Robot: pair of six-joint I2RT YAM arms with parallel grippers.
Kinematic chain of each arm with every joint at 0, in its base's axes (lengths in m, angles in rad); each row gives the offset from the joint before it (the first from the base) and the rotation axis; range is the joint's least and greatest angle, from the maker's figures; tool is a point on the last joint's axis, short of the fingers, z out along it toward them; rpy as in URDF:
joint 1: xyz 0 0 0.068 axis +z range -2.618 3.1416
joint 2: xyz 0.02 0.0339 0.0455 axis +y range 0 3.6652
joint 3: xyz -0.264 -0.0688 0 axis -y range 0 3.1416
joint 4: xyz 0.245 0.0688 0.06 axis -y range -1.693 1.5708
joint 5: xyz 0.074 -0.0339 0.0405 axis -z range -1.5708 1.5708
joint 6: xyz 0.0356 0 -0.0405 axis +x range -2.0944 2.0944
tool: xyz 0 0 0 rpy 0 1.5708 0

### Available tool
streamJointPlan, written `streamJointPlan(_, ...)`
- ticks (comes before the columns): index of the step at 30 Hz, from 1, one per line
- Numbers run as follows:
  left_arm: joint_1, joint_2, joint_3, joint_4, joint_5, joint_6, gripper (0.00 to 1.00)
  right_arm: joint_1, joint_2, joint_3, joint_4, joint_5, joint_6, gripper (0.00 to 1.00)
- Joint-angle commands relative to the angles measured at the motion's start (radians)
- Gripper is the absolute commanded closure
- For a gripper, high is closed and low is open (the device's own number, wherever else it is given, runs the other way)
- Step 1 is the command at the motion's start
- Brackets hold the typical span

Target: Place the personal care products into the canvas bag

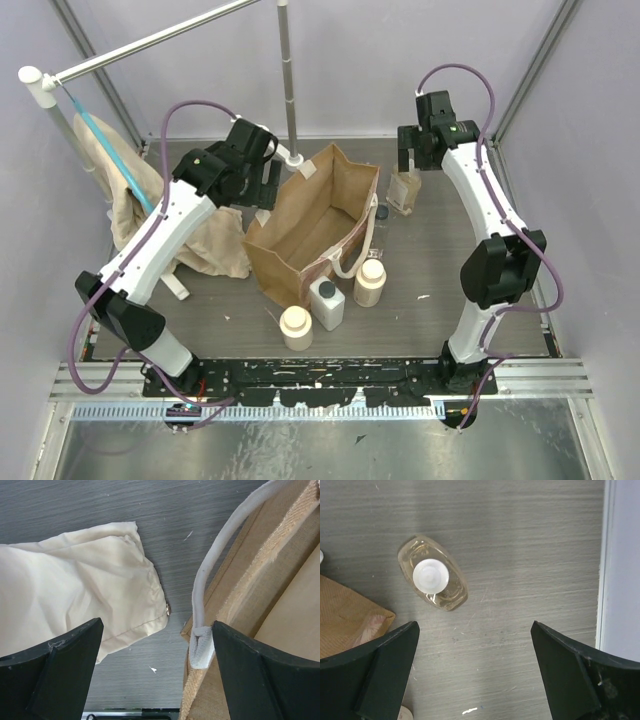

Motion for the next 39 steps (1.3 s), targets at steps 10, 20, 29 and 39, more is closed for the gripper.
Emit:
streamJointPlan(10, 0.004, -0.001, -0.066, 0.103, 0.202, 0.021, 0.02, -0.003, 0.090, 0.057, -0.032, -0.074, -0.021, 0.00)
streamJointPlan(20, 0.004, 0.037, -0.166, 0.142, 0.176, 0.014, 0.02, -0.004, 0.133, -0.024, 0.108, -0.131, -0.120, 0.00)
streamJointPlan(29, 0.004, 0.065, -0.223, 0.181, 0.251, -0.010, 0.07, -0.003, 0.163, -0.073, 0.170, -0.167, -0.155, 0.00)
streamJointPlan(39, 0.007, 0.093, -0.215, 0.184, 0.367, -0.022, 0.67, -0.004, 0.172, -0.098, 0.199, -0.162, -0.172, 0.00)
